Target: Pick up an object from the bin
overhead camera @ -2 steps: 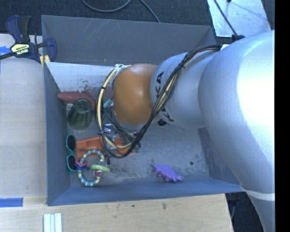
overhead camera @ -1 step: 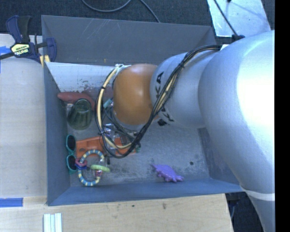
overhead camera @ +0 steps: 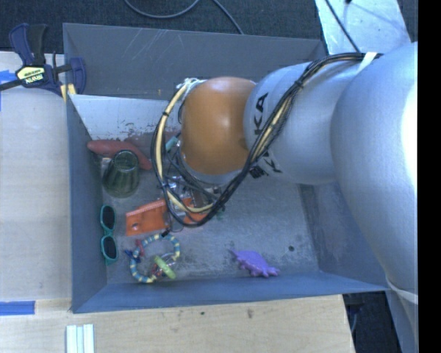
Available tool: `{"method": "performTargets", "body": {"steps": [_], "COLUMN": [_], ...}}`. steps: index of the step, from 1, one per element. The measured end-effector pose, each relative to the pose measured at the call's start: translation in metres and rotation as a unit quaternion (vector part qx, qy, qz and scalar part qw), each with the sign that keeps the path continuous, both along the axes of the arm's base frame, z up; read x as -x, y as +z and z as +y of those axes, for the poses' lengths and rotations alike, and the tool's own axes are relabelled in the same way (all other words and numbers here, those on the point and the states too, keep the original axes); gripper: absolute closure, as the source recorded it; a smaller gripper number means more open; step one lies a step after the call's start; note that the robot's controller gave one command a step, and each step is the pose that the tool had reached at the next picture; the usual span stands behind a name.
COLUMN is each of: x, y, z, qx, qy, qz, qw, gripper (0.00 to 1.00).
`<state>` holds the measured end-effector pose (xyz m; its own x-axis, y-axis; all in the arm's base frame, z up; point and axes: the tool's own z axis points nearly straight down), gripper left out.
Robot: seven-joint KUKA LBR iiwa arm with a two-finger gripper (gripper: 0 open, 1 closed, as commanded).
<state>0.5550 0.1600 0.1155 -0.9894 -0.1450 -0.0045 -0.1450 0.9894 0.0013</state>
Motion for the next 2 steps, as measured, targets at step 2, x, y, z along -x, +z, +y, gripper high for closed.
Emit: {"method": "performTargets", "body": {"steps": [2], "x": [0.004], "y": [0.159], "z": [-0.006], "qx": [0.000], "qy": [0.027], "qz": [-0.0015], "qw": [0.9996], "gripper": [1.00]}}
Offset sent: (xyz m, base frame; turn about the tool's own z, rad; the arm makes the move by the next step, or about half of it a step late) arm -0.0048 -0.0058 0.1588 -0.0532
